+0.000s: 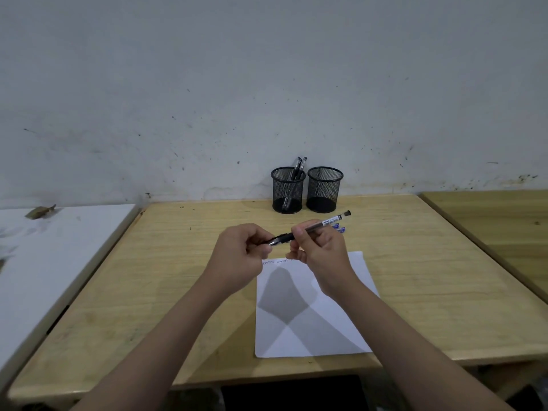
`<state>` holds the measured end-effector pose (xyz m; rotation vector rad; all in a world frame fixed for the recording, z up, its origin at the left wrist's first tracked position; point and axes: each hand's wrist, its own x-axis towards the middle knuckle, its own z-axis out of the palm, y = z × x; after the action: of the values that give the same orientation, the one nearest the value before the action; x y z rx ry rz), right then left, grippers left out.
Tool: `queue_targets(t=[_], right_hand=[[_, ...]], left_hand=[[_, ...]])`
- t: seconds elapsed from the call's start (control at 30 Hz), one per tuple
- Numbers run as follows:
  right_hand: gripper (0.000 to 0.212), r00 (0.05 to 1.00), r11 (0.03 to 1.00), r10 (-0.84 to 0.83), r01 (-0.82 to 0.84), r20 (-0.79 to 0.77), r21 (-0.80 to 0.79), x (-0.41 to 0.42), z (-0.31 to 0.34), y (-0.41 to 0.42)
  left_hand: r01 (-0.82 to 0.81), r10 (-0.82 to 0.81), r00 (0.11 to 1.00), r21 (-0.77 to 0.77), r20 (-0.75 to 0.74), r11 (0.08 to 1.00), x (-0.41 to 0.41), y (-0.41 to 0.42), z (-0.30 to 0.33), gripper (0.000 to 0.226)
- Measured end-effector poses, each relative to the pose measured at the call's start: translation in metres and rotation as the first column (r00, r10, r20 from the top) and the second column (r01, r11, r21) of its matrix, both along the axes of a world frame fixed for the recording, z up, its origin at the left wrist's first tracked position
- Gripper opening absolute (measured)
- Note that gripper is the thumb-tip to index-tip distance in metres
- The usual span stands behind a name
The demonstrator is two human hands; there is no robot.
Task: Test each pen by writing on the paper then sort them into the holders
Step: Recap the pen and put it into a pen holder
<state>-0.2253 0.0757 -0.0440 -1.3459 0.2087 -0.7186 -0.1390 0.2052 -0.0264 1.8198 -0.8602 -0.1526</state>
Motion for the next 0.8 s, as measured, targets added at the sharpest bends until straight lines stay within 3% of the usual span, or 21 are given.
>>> queue_targets(t=[0.23, 0.4, 0.5, 0.6, 0.7, 0.8], right_hand=[[0.018, 1.000, 0.996, -0.024, 0.023, -0.015, -0.092, -0.001, -0.003, 0.003], [0.011, 0.996, 0.999, -0.022, 0.018, -0.083, -0.049, -0.001, -0.009, 0.001], [0.028, 0.954, 0.963, -0.207, 0.160, -0.216, -0.217, 0.006, -0.008, -0.005], [0.031, 0.901, 0.753, -0.431, 0.337, -0.038, -0.565, 0.014, -0.002, -0.015], [0.024, 0.920, 0.437, -0.357, 0.319, 0.163, -0.841, 0.024, 0.005, -0.030], [0.015, 0.917, 0.118, -0.316, 0.291, 0.242, -0.949, 0.037, 0.015, -0.044]], left_hand=[[-0.048, 0.048, 0.999, -0.039, -0.025, 0.998, -0.008, 0.000, -0.006, 0.025], [-0.061, 0.061, 0.998, 0.003, -0.002, 0.998, -0.009, -0.001, -0.013, 0.021], [-0.079, 0.078, 0.997, 0.066, 0.023, 0.995, -0.004, -0.004, -0.008, 0.018], [-0.119, 0.113, 0.992, 0.100, 0.058, 0.988, 0.010, -0.009, 0.003, 0.015], [-0.123, 0.114, 0.990, 0.102, 0.088, 0.987, 0.025, -0.012, 0.013, 0.014], [-0.092, 0.077, 0.990, 0.121, 0.117, 0.988, 0.039, -0.019, 0.023, 0.011]])
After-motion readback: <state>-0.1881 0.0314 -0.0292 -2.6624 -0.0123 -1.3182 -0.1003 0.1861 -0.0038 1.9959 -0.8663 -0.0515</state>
